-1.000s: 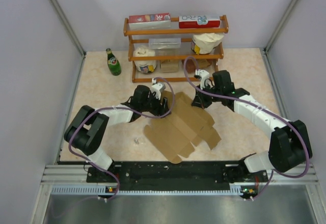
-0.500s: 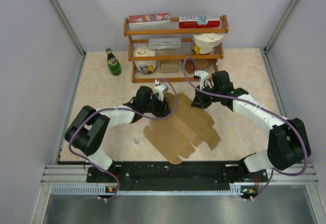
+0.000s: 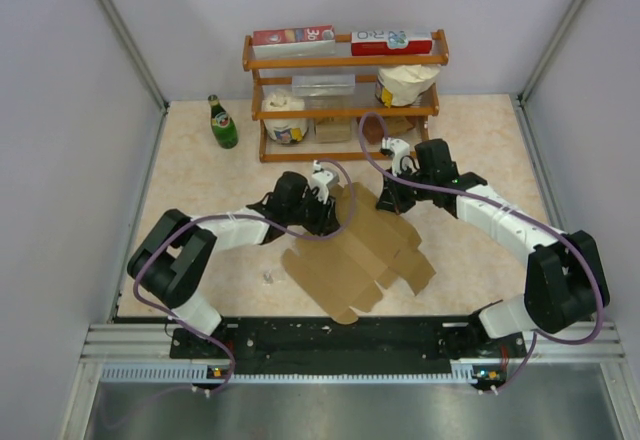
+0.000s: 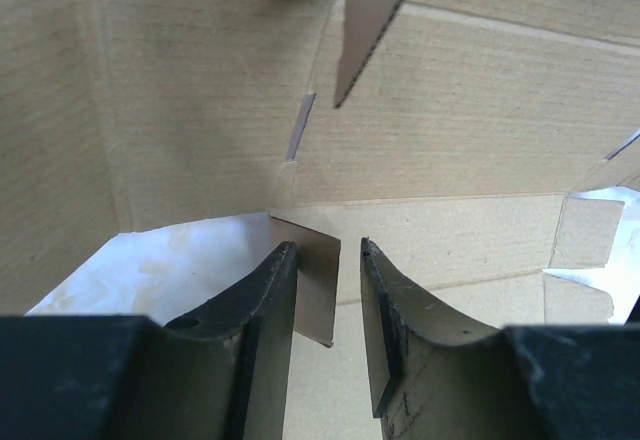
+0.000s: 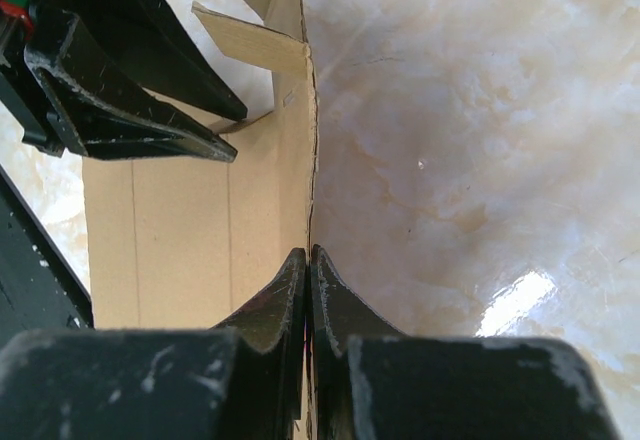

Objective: Fold the paper box

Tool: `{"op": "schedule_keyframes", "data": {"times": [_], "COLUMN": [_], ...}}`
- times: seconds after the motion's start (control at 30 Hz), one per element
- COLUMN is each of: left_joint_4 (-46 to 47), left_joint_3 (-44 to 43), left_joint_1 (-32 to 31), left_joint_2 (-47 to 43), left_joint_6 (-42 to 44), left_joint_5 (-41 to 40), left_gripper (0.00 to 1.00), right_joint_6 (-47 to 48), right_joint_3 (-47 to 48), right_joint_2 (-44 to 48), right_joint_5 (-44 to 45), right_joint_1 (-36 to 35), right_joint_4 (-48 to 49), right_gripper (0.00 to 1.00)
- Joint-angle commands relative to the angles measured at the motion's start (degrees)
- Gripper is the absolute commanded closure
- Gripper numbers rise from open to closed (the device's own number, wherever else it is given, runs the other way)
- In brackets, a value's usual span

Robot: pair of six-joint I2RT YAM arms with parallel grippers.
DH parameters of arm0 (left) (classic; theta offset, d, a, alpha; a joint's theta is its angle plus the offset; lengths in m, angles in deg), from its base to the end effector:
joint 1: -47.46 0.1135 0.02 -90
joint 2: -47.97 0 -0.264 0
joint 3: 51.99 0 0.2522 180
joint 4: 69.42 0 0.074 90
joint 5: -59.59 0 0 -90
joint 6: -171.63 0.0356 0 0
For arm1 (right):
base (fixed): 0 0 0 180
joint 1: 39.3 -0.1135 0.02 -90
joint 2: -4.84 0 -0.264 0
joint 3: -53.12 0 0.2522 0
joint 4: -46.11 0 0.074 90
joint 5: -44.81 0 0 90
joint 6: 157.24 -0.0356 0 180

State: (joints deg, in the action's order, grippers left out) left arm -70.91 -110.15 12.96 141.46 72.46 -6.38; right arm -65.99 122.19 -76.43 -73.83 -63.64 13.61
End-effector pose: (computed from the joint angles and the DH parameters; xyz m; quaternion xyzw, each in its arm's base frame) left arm 0.2614 -0.1972 0.1673 0.2827 0.8329 -0.3356 0.3372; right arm 0.2674 0.1397 0.2471 -0.2909 0.8509 0.2983 0.3199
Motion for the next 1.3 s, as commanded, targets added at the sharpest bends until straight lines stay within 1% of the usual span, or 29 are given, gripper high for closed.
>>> {"op": "schedule_keyframes", "data": {"times": [0.0,0.63,0.87,1.03,1.07,1.1,1.13,1.27], "left_joint_4": [0.5,0.7,1.0,-0.1,-0.7,-1.6,-2.8,-5.5], "left_joint_3": [-2.2,-3.2,-3.0,-3.1,-3.5,-4.0,-4.5,-5.6], "left_joint_1": [-1.4,-3.2,-3.4,-3.4,-3.5,-3.4,-3.4,-3.4], "left_joint_2": [-2.5,3.8,3.8,1.8,1.1,0.6,0.1,-3.2], "left_joint_6": [-0.8,-2.0,-2.4,-2.7,-2.9,-3.0,-3.0,-1.7], "left_joint_5": [-0.4,0.1,0.0,-1.2,-1.8,-2.3,-3.0,-3.5], "left_gripper": [0.64,0.69,0.71,0.71,0.79,0.95,1.0,1.0], "right_joint_6": [-0.6,-0.8,-0.8,-0.6,-0.4,-0.4,-0.3,0.0], "right_joint_3": [2.7,2.5,2.3,1.9,2.0,1.9,1.9,1.9], "right_joint_2": [-0.5,-1.0,-0.6,-0.5,-0.4,-0.4,-0.2,0.3], "right_joint_5": [-0.1,0.0,0.3,1.7,1.9,2.0,2.1,3.6], "right_joint_1": [-0.5,-0.6,-0.6,-0.5,-0.6,-0.5,-0.5,-0.5], "right_joint_4": [2.7,2.8,2.8,2.9,3.1,3.0,3.1,3.1], "right_gripper": [1.0,1.0,1.0,1.0,1.0,1.0,1.0,1.0]}}
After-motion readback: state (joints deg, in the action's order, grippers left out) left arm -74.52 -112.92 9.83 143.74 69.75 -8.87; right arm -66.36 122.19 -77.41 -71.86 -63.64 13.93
